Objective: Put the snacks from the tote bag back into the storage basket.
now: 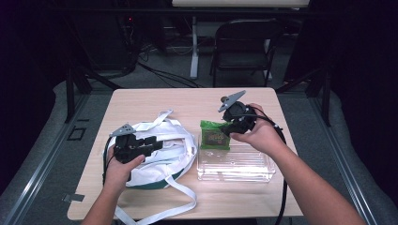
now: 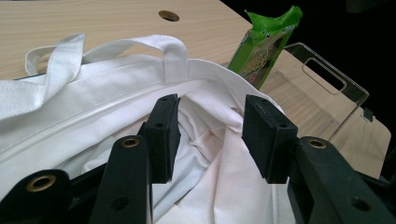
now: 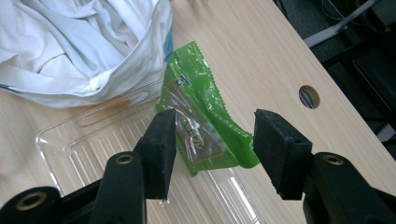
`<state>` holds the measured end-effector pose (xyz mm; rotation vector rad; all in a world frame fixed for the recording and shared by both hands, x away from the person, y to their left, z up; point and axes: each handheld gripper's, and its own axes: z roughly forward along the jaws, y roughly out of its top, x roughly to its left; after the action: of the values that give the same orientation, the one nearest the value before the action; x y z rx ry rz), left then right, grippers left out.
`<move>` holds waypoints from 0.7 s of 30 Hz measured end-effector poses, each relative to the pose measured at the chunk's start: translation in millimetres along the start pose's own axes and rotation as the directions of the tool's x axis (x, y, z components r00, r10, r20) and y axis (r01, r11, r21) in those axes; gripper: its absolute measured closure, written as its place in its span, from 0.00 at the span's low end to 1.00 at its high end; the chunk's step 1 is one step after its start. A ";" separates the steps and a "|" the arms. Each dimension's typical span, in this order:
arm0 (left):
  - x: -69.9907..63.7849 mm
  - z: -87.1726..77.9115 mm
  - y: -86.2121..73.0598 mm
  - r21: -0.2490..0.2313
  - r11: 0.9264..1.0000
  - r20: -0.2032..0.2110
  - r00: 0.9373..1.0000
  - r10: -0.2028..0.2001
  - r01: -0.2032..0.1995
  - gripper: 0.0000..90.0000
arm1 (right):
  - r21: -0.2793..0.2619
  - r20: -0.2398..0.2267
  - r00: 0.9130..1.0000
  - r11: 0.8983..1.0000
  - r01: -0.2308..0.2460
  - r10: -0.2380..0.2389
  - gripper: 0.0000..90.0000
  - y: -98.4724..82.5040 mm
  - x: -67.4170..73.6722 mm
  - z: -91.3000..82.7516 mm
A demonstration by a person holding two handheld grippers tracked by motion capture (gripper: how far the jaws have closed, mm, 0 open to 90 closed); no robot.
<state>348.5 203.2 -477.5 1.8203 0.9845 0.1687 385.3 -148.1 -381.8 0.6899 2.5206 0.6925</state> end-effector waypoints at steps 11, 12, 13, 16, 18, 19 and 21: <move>-0.5 -0.1 0.0 0.002 1.000 0.002 1.000 0.001 -0.001 0.62 | -0.036 -0.015 0.999 0.999 -0.041 0.040 0.55 -10.5 11.8 -7.4; -0.5 -0.1 0.0 0.002 1.000 0.002 1.000 0.001 -0.001 0.62 | -0.036 -0.015 0.999 0.999 -0.041 0.040 0.55 -10.5 11.8 -7.4; -0.3 -0.3 0.1 0.001 1.000 0.001 1.000 0.003 -0.003 0.62 | -0.041 -0.016 0.999 0.998 -0.046 0.046 0.55 -13.5 12.0 -7.2; -0.4 -0.5 0.1 0.000 1.000 0.001 1.000 0.003 -0.003 0.62 | -0.048 -0.020 0.998 0.997 -0.057 0.056 0.55 -17.4 11.9 -6.2; -0.4 -0.8 0.1 -0.002 1.000 0.001 1.000 -0.001 0.001 0.62 | -0.084 -0.032 0.996 0.992 -0.091 0.089 0.55 -25.0 11.6 -5.4; -0.3 -0.9 0.1 -0.002 1.000 0.000 1.000 -0.001 0.001 0.62 | -0.089 -0.037 0.995 0.991 -0.098 0.095 0.55 -27.5 11.2 -5.6; -0.1 -0.8 0.1 -0.002 1.000 0.000 1.000 -0.001 0.001 0.62 | -0.107 -0.029 0.994 0.988 -0.112 0.109 0.55 -32.8 11.5 -6.6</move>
<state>348.0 203.7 -477.1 1.8180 0.9850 0.1690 361.6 -168.6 -398.3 0.7919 2.4590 0.8738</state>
